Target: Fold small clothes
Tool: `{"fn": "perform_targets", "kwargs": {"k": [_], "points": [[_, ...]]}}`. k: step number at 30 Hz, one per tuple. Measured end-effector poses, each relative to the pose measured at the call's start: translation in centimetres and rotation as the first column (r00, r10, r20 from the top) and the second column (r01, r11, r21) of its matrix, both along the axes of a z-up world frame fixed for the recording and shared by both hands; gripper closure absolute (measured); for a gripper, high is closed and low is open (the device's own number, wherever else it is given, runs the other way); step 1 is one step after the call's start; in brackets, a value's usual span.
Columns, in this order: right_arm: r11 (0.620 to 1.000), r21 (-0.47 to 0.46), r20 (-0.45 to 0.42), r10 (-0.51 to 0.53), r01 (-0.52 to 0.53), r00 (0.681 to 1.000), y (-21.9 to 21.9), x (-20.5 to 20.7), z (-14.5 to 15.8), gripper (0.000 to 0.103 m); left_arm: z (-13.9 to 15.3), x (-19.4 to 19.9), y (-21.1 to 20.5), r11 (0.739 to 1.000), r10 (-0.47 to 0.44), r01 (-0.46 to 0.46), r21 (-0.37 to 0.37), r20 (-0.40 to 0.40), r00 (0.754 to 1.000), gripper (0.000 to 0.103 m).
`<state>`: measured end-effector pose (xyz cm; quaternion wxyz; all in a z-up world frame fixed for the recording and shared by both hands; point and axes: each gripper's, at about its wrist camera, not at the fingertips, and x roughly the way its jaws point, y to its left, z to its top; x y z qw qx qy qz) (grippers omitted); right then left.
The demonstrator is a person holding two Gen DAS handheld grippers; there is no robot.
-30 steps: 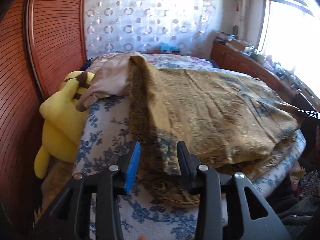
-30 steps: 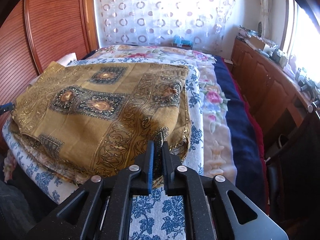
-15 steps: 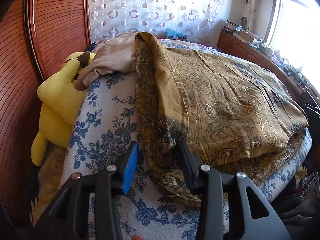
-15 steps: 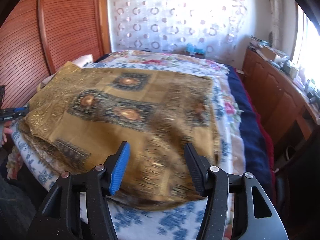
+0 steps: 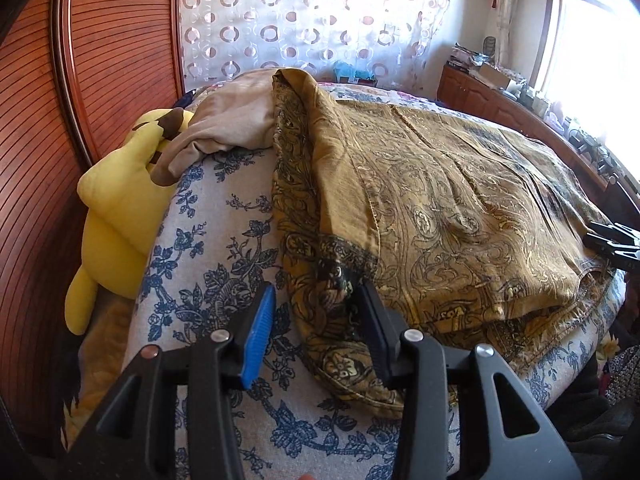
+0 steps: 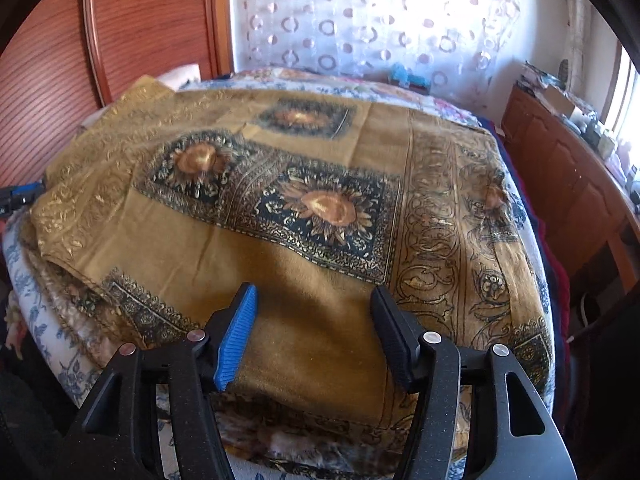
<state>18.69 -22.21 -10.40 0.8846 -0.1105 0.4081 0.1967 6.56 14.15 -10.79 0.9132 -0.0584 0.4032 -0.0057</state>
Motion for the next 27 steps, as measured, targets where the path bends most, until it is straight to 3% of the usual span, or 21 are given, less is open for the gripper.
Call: {"fn": "perform_targets", "kwargs": {"k": [14,20,23,24,27], "points": [[0.998,0.019,0.023,-0.053,0.053,0.998,-0.1,-0.6,-0.5,0.026,-0.1,0.4,0.0,1.000,0.028,-0.028,-0.011,0.011,1.000,0.060],[0.998,0.021,0.028,-0.063,0.063,0.998,-0.1,-0.7,-0.6,0.023,-0.1,0.8,0.7,0.994,0.048,-0.046,-0.094,0.021,0.999,0.060],[0.998,0.020,0.030,-0.067,0.066,0.997,-0.1,-0.7,-0.6,0.023,-0.1,0.8,0.9,0.988,0.024,-0.021,-0.153,0.018,1.000,0.081],[0.998,0.020,0.030,-0.067,0.066,0.997,-0.1,-0.7,-0.6,0.022,-0.2,0.8,0.9,0.985,0.014,-0.011,-0.170,0.016,1.000,0.096],[0.998,0.020,0.028,-0.065,0.064,0.998,0.0,-0.7,-0.6,0.022,-0.1,0.7,0.6,0.984,0.004,0.000,-0.180,0.024,1.000,0.101]]}}
